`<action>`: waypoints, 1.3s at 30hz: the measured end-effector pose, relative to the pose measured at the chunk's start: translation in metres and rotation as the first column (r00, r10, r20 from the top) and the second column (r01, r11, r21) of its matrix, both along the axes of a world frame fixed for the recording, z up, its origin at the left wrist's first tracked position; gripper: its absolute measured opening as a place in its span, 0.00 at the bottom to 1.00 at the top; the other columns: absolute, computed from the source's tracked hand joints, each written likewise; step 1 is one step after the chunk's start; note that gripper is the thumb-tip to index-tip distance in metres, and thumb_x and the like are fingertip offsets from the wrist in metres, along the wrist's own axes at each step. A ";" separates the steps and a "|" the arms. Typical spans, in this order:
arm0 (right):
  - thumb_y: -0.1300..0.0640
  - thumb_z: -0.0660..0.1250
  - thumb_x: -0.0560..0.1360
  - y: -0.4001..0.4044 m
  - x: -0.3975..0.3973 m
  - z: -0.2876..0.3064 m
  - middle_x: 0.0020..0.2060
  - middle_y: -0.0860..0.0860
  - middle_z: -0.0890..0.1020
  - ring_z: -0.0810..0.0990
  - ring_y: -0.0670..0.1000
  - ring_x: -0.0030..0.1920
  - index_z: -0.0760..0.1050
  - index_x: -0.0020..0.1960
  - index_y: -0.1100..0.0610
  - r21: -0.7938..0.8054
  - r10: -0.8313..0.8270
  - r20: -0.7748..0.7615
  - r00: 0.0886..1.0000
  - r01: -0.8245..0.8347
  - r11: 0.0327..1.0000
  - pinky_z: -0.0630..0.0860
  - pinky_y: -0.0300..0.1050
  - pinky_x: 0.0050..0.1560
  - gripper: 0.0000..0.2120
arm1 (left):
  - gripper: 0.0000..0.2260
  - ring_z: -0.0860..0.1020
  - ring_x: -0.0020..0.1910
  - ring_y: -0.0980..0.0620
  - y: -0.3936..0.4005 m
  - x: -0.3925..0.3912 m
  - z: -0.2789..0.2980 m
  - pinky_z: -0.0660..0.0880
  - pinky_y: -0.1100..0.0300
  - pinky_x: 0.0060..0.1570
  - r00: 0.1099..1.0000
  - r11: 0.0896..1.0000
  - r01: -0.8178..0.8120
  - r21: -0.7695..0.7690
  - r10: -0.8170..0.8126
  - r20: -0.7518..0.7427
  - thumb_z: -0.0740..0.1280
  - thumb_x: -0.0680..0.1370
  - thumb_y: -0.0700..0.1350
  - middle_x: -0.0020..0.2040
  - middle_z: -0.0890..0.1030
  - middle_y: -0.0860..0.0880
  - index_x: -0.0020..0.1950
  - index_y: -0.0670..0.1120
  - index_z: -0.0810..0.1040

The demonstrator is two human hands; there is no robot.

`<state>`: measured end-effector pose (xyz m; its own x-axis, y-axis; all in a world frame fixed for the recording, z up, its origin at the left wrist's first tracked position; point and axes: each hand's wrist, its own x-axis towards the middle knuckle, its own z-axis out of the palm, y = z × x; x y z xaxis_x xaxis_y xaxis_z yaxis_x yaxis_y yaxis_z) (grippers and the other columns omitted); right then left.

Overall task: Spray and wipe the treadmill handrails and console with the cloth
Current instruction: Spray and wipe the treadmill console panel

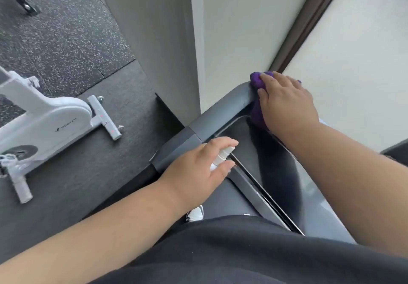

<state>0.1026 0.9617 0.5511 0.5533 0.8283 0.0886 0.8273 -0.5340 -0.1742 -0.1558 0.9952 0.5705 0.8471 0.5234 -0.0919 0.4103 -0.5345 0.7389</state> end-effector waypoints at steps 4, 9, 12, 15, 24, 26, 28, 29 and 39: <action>0.48 0.54 0.82 0.028 -0.020 -0.003 0.67 0.47 0.76 0.68 0.54 0.70 0.71 0.70 0.48 -0.010 0.219 0.049 0.975 -0.219 0.976 0.68 0.54 0.65 0.18 | 0.15 0.78 0.48 0.57 0.005 -0.020 0.002 0.69 0.72 0.49 0.999 1.000 0.011 0.018 -0.011 0.048 0.58 0.79 0.58 0.61 0.79 0.58 0.67 0.64 0.64; 0.48 0.57 0.81 0.039 -0.066 0.005 0.65 0.44 0.79 0.70 0.52 0.71 0.77 0.66 0.46 -0.013 0.421 -0.025 0.907 -0.421 0.907 0.64 0.54 0.70 0.17 | 0.16 0.81 0.49 0.51 0.006 -0.043 0.001 0.77 0.58 0.49 0.978 0.989 0.006 0.149 -0.037 0.206 0.64 0.80 0.49 0.54 0.82 0.51 0.67 0.53 0.68; 0.46 0.54 0.80 0.036 -0.114 0.009 0.66 0.44 0.78 0.71 0.52 0.70 0.76 0.68 0.45 -0.056 0.546 -0.081 0.834 -0.551 0.833 0.64 0.53 0.69 0.21 | 0.15 0.80 0.44 0.50 0.002 -0.054 -0.001 0.77 0.60 0.48 0.957 0.982 0.074 0.174 -0.119 0.263 0.65 0.80 0.46 0.49 0.82 0.49 0.66 0.51 0.68; 0.43 0.51 0.81 0.034 -0.161 0.003 0.70 0.44 0.74 0.66 0.52 0.73 0.70 0.72 0.43 -0.159 0.623 -0.098 0.776 -0.631 0.760 0.62 0.54 0.70 0.22 | 0.16 0.81 0.43 0.48 0.000 -0.057 -0.001 0.78 0.57 0.45 0.947 0.974 0.103 0.202 -0.159 0.281 0.66 0.79 0.47 0.47 0.83 0.48 0.66 0.51 0.68; 0.39 0.55 0.80 0.031 -0.096 0.000 0.66 0.46 0.77 0.68 0.58 0.71 0.75 0.68 0.44 -0.048 0.418 0.006 0.908 -0.417 0.907 0.60 0.63 0.71 0.21 | 0.19 0.76 0.50 0.59 0.012 -0.069 -0.001 0.68 0.74 0.54 0.930 0.954 -0.280 0.104 0.244 0.274 0.64 0.79 0.52 0.53 0.79 0.53 0.68 0.54 0.66; 0.39 0.51 0.80 0.031 -0.078 0.001 0.68 0.45 0.75 0.65 0.58 0.72 0.73 0.69 0.42 -0.077 0.361 -0.005 0.932 -0.361 0.929 0.55 0.65 0.73 0.22 | 0.19 0.74 0.51 0.64 0.017 -0.080 -0.003 0.64 0.79 0.55 0.907 0.930 -0.361 0.074 0.332 0.259 0.63 0.79 0.53 0.57 0.77 0.54 0.69 0.54 0.65; 0.39 0.47 0.80 0.032 -0.077 0.002 0.69 0.44 0.74 0.63 0.58 0.74 0.72 0.70 0.41 -0.087 0.345 -0.045 0.937 -0.348 0.933 0.53 0.65 0.74 0.24 | 0.19 0.74 0.50 0.66 0.023 -0.093 -0.006 0.64 0.79 0.53 0.884 0.904 -0.422 0.071 0.393 0.253 0.62 0.79 0.54 0.57 0.77 0.53 0.69 0.54 0.65; 0.38 0.45 0.80 0.033 -0.084 0.004 0.69 0.43 0.74 0.62 0.58 0.74 0.72 0.70 0.40 -0.083 0.339 -0.068 0.938 -0.344 0.935 0.53 0.64 0.74 0.25 | 0.19 0.75 0.50 0.63 0.026 -0.099 -0.007 0.65 0.78 0.52 0.871 0.890 -0.451 0.067 0.423 0.249 0.61 0.79 0.55 0.58 0.78 0.52 0.69 0.56 0.65; 0.42 0.55 0.81 0.023 -0.202 -0.010 0.67 0.46 0.77 0.68 0.58 0.72 0.76 0.66 0.45 -0.136 0.640 -0.038 0.767 -0.639 0.758 0.65 0.59 0.65 0.18 | 0.18 0.80 0.54 0.50 0.030 -0.108 -0.004 0.74 0.64 0.55 0.859 0.880 -0.474 0.017 0.458 0.226 0.57 0.81 0.58 0.59 0.77 0.55 0.70 0.58 0.64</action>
<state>-0.0997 0.9844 0.5409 -0.1095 0.9929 -0.0458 0.9860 0.1026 -0.1317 -0.2638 1.0255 0.5666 0.4977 0.8602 0.1111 0.4644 -0.3725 0.8035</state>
